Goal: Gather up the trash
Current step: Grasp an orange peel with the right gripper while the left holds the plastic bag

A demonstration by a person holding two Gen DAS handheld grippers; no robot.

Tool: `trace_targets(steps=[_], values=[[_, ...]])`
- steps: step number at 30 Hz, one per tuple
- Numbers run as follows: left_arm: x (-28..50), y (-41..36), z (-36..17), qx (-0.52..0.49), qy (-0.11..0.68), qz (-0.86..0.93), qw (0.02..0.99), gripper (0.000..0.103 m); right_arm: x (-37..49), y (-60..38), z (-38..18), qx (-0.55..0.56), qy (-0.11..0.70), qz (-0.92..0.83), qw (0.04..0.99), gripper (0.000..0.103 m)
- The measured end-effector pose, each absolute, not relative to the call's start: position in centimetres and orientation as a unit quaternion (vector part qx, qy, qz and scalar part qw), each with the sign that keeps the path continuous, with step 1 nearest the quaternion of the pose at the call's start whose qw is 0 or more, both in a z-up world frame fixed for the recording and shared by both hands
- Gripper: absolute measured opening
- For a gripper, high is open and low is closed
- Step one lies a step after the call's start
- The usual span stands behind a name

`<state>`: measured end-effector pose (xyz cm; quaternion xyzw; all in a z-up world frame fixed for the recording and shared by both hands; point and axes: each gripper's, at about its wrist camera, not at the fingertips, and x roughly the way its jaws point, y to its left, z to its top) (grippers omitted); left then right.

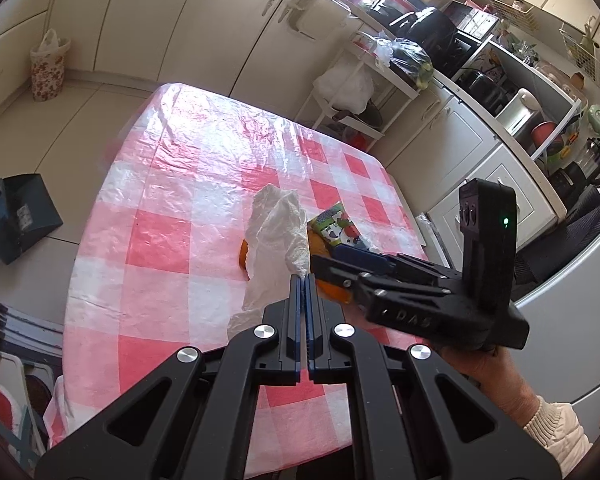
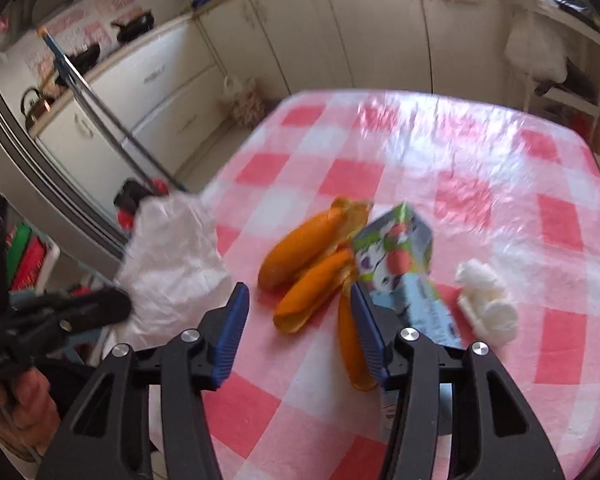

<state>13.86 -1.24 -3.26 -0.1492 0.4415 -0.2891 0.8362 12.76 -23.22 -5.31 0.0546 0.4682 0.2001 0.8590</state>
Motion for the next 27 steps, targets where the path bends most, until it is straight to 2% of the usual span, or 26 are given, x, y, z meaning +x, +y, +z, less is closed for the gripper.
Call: trace_targets(steps=[8,15,21,24,27], values=[[13.9,-0.9,-2.8,-0.153,0.437,-0.292,0.837,0.002,11.8,-21.6,-5.4,0.004,0.463,0.221,0.858,0.051],[13.9,-0.7,-2.8,-0.155,0.436,-0.292,0.837,0.002,13.0,-23.1,-7.0,-0.044,0.480,0.129,0.866,0.051],[13.8,-1.0,-2.9,-0.153,0.438,-0.293,0.836,0.002,12.9,-22.1,-8.2,-0.116,0.487,0.108,0.859,0.051],[13.8,-0.8,-2.9,-0.154,0.438,-0.292,0.836,0.002,13.4,-22.3,-8.4,-0.118,0.487,0.095,0.860,0.050],[13.9,-0.8,-2.9,-0.153,0.437,-0.293,0.836,0.002,13.9,-23.1,-8.3,-0.109,0.485,0.082,0.864,0.028]])
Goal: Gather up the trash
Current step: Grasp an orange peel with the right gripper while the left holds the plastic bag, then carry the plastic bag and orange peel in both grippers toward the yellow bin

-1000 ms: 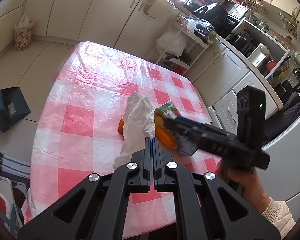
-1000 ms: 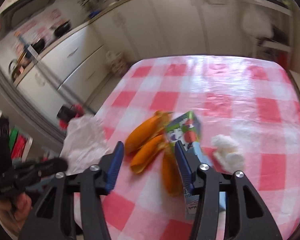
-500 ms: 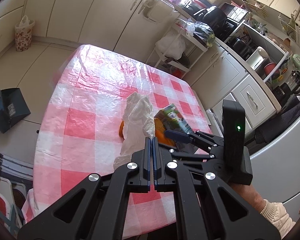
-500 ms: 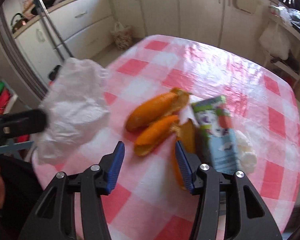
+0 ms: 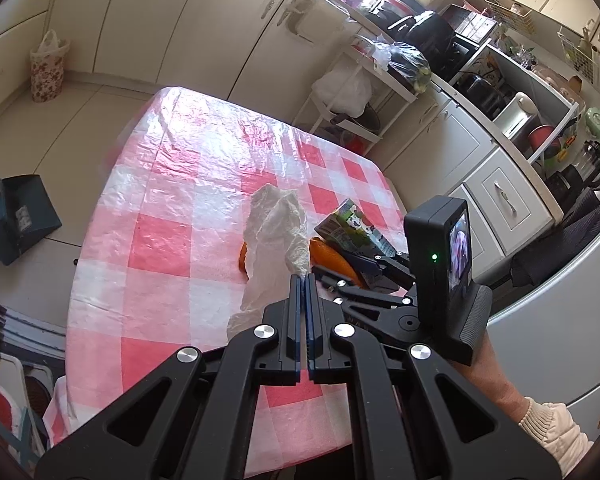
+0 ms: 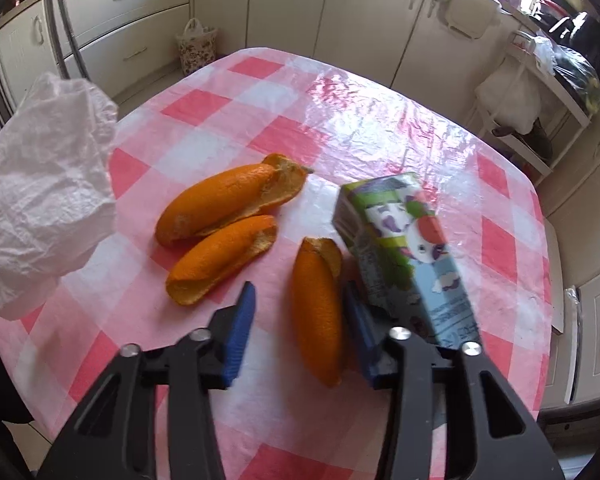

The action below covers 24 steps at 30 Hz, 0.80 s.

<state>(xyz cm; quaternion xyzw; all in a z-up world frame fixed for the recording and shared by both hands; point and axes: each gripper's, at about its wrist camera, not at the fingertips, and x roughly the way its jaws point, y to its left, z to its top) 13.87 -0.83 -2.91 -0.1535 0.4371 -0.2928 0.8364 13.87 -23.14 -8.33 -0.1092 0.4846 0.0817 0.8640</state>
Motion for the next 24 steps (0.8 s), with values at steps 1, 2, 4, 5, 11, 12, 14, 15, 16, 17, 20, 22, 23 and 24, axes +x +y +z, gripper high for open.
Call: trace_targets(steps=[1,2,4,5,11,12,14,15,16,17,20,22,23,24], values=[[13.9,-0.8,-2.9,-0.153,0.437,-0.293,0.836,0.002,13.8,-23.3,-8.2,-0.100,0.485,0.088,0.864,0.018],[13.9,-0.8,-2.9,-0.152,0.437,-0.294,0.837,0.002,13.4,-23.6,-7.8,-0.097,0.486,0.090,0.864,0.015],[13.8,-0.8,-2.9,-0.152,0.436,-0.294,0.837,0.002,13.5,-23.6,-7.9,-0.087,0.489,0.100,0.862,0.013],[13.8,-0.8,-2.8,-0.152,0.435,-0.294,0.837,0.002,13.2,-23.6,-7.5,-0.078,0.487,0.106,0.863,0.012],[13.7,-0.5,-2.6,-0.155,0.431,-0.293,0.839,0.002,10.9,-26.0,-3.3,0.065,0.416,0.164,0.892,0.012],[13.6,-0.6,-2.6,-0.155,0.430,-0.294,0.839,0.002,10.2,-26.8,-2.4,0.101,0.394,0.177,0.896,0.012],[13.5,-0.9,-2.5,-0.154,0.429,-0.298,0.839,0.002,9.2,-28.1,-1.4,0.158,0.362,0.198,0.897,0.012],[13.5,-1.1,-2.4,-0.152,0.427,-0.301,0.839,0.002,8.7,-28.6,-1.1,0.182,0.349,0.204,0.896,0.012],[13.4,-1.2,-2.3,-0.151,0.426,-0.303,0.839,0.002,8.2,-29.3,-0.9,0.211,0.335,0.212,0.893,0.012],[13.2,-1.5,-2.3,-0.148,0.424,-0.305,0.840,0.002,7.8,-29.9,-0.7,0.235,0.325,0.218,0.890,0.012],[12.9,-2.1,-2.1,-0.144,0.421,-0.312,0.840,0.002,6.7,-31.5,-0.6,0.295,0.299,0.234,0.877,0.012],[12.6,-2.7,-1.9,-0.140,0.417,-0.317,0.840,0.002,6.1,-32.2,-0.6,0.327,0.285,0.242,0.868,0.012],[12.4,-3.1,-1.8,-0.139,0.415,-0.320,0.840,0.002,5.7,-32.3,-0.7,0.340,0.280,0.245,0.863,0.012],[12.3,-3.3,-1.8,-0.139,0.414,-0.322,0.840,0.002,5.3,-32.6,-0.7,0.355,0.273,0.249,0.858,0.012]])
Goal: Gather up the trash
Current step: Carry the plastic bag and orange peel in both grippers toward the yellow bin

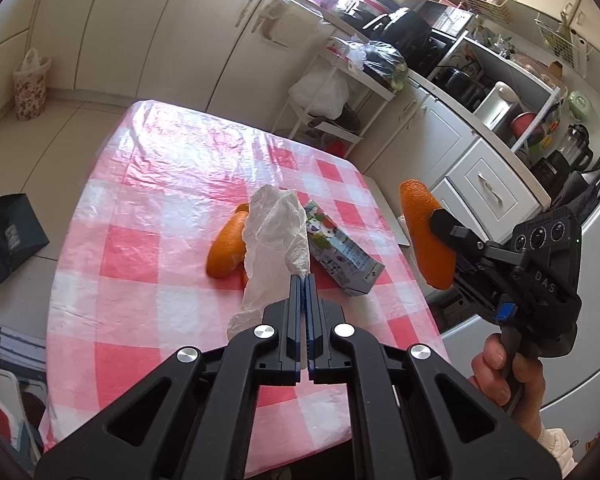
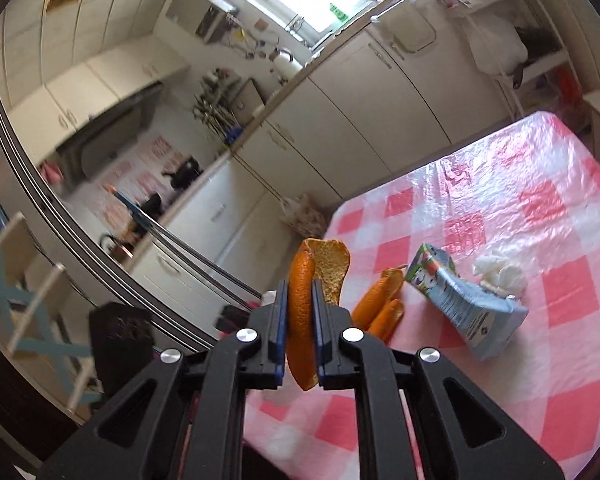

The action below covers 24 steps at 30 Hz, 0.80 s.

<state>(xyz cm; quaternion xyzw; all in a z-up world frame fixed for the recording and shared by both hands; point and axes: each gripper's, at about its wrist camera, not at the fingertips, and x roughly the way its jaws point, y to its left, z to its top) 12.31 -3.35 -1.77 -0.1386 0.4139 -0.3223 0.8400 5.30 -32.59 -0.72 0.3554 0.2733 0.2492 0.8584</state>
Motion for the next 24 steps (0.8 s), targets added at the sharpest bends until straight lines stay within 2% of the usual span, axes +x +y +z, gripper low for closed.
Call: trace_targets(steps=[9,24], values=[[10.1,-7.2,-0.1,-0.105,0.390,-0.363,0.840,0.002,1.0,-34.9,-0.1,0.373,0.256,0.244,0.858,0.012],[6.1,-13.9,3.7,-0.092,0.359,-0.443,0.816,0.002,-9.5,-45.6,-5.0,0.427,0.268,0.122,0.855,0.012]])
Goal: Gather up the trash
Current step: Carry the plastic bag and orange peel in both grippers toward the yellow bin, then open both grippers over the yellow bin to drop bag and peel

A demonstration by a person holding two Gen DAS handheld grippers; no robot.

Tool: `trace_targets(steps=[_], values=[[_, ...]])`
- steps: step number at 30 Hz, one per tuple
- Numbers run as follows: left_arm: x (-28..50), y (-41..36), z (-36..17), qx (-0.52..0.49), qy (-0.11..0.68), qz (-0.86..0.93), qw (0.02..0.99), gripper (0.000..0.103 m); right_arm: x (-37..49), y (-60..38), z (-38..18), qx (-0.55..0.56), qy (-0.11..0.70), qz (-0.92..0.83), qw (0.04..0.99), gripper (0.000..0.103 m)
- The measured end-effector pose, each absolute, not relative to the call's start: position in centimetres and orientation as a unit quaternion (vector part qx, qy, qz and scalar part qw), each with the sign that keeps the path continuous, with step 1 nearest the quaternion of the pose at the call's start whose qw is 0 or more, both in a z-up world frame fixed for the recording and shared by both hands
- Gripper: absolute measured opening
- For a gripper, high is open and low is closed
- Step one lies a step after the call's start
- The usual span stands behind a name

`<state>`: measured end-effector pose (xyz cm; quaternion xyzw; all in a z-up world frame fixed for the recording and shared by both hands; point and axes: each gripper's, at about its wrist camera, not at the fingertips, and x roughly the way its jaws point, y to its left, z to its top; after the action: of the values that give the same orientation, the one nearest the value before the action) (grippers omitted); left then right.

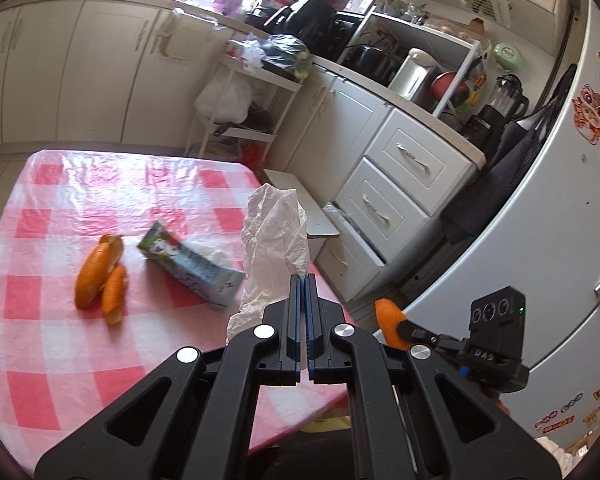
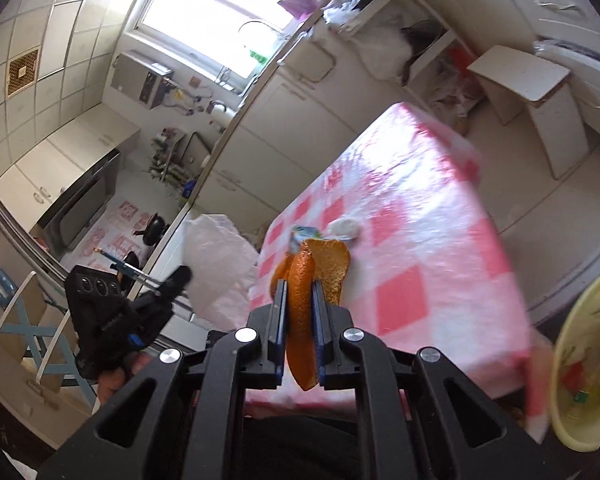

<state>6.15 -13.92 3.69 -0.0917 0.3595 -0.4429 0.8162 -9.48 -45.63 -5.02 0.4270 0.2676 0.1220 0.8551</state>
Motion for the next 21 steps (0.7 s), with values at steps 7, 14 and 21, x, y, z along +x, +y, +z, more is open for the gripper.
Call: trace_targets(steps=[7,14,21], values=[[2.2,-20.2,4.9,-0.087,0.366,-0.502,0.779,0.002,-14.4,-50.0,-6.1,0.438,0.250,0.059,0.862,0.013],[-3.4,-30.6,2.7,-0.047,0.410,-0.563,0.716,0.002,-18.9,-54.2,-9.0,0.454,0.247,-0.012,0.856,0.014],[-7.3,-39.2,-2.3,-0.010,0.474,-0.577,0.665,0.002,-20.8,-56.9,-13.5,0.473,0.265,-0.057,0.838,0.015]])
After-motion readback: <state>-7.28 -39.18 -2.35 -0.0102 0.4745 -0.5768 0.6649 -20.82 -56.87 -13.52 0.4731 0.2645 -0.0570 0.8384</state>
